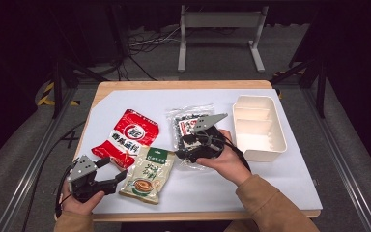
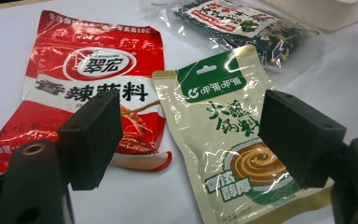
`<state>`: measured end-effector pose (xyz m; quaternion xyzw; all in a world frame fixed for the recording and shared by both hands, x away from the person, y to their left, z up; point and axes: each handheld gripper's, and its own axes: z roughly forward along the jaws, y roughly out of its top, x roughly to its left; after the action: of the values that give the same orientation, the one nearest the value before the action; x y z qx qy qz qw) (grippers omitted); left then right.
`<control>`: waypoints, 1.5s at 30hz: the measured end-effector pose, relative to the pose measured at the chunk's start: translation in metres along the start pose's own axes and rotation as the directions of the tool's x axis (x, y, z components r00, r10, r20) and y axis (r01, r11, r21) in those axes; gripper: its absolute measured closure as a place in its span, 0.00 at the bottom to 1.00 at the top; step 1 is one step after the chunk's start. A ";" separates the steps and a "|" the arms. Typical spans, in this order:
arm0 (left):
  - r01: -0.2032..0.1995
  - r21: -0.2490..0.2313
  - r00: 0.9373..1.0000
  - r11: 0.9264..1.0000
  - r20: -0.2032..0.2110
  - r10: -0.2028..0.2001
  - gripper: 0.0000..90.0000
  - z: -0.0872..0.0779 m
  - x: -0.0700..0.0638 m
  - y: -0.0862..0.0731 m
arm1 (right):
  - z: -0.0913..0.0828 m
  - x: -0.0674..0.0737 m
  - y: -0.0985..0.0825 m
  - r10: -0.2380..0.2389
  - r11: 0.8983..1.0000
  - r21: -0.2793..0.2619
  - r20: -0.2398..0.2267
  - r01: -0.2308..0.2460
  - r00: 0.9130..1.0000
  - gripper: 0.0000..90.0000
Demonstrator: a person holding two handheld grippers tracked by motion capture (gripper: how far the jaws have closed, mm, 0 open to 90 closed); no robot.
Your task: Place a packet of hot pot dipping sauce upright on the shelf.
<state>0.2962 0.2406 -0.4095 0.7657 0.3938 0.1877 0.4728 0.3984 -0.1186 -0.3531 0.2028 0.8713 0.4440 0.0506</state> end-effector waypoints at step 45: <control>0.028 -0.002 0.999 1.000 -0.027 -0.028 0.24 -0.012 0.001 -0.009 | 0.080 -0.016 -0.003 0.152 0.973 0.195 -0.130 -0.125 0.980 0.55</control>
<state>0.2850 0.2510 -0.4116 0.7572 0.4107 0.1915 0.4705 0.4336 -0.0656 -0.4050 0.2344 0.8939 0.3768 -0.0630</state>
